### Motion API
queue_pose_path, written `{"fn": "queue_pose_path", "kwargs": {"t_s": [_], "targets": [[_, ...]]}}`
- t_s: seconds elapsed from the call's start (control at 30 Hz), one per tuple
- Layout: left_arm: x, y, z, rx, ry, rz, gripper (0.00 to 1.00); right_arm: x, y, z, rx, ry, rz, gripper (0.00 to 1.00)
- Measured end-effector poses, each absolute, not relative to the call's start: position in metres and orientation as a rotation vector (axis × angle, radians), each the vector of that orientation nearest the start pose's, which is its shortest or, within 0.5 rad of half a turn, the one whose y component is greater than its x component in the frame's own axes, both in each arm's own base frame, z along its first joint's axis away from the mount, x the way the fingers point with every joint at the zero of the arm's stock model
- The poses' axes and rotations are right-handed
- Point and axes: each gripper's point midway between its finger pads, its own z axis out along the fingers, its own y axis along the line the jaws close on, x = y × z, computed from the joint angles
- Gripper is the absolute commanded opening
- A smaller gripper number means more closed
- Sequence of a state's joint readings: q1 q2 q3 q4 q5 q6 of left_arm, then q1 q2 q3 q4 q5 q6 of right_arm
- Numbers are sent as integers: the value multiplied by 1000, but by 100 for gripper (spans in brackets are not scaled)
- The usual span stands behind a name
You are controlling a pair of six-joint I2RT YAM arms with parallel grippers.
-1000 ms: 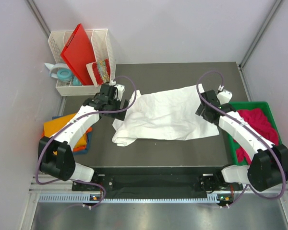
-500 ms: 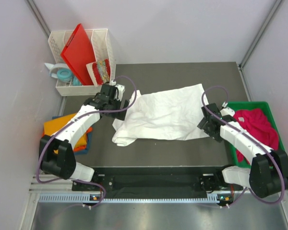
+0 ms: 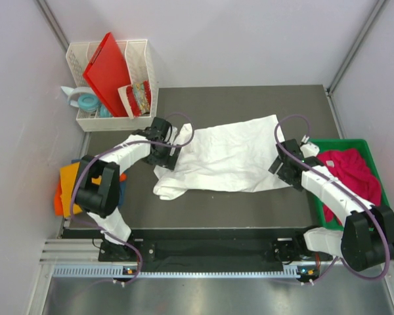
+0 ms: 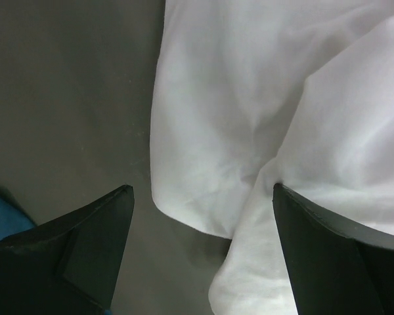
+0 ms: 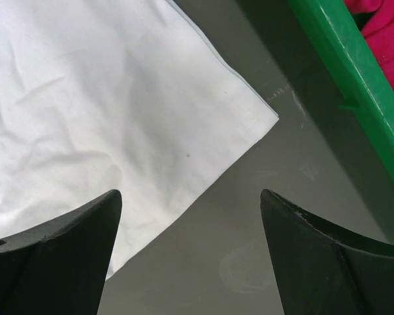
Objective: Fold and stack the t-shirts
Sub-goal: Flatten out the tshirt
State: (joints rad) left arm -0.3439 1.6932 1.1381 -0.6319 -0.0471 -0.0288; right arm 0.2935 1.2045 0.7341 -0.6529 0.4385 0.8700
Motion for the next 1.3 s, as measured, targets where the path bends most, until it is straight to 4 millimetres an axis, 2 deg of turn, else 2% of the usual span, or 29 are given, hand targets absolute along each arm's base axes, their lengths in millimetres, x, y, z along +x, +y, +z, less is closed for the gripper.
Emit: {"fn": "queue_pose_path", "kwargs": {"t_s": [0.13,0.3,0.4,0.43,0.53,0.57,0.6,0.8,0.93,1.07,1.17,1.23,1.3], "targets": [[337,-108,40,403,2754,-12,89,258,30,70,823,2386,-152,86],[354,-94,31,323,2778,6,86,259,29,72,792,2387,-153,86],[359,-87,25,277,2793,9,67,259,29,75,772,2383,-150,87],[359,-86,24,267,2796,7,50,259,29,75,765,2384,-151,86],[360,-87,22,261,2803,-13,23,259,28,76,745,2389,-158,87],[360,-87,22,259,2803,-15,3,259,28,76,742,2390,-159,87],[361,-89,22,269,2804,-21,0,259,28,76,736,2392,-162,87],[362,-90,23,277,2802,-27,0,260,26,77,712,2394,-182,92],[362,-90,23,280,2801,-28,0,276,18,84,716,2386,-219,93],[361,-91,30,289,2790,-39,0,318,-10,95,781,2358,-290,92],[362,-91,40,298,2768,-42,0,365,-24,98,798,2347,-325,88],[363,-92,47,301,2751,-47,0,390,-27,92,792,2351,-333,86],[363,-92,53,305,2738,-49,0,402,-26,78,775,2376,-338,86]]}}
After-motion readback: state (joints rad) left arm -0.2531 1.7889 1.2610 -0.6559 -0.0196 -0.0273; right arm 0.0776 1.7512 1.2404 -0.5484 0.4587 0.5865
